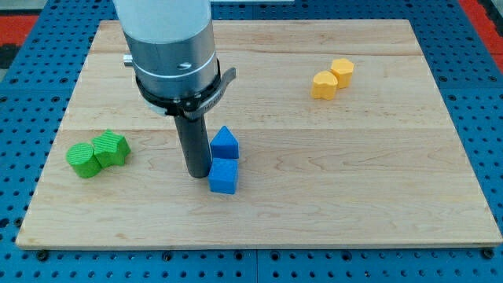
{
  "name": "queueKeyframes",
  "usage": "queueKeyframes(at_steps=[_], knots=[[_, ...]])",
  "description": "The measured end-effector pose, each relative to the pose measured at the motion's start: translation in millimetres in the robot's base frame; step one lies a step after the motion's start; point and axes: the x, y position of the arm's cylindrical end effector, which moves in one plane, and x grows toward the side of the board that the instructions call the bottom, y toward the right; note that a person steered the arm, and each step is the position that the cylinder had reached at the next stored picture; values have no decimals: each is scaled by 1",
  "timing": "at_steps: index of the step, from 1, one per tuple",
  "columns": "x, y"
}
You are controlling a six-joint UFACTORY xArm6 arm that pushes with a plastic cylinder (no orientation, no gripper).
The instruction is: Slide the green blocks at the center
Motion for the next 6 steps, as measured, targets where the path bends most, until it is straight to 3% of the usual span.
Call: queueKeyframes(at_steps=[1,2,3,4,6], knots=[[20,-3],[34,-62],[34,-155],[21,-212],[-38,-131]])
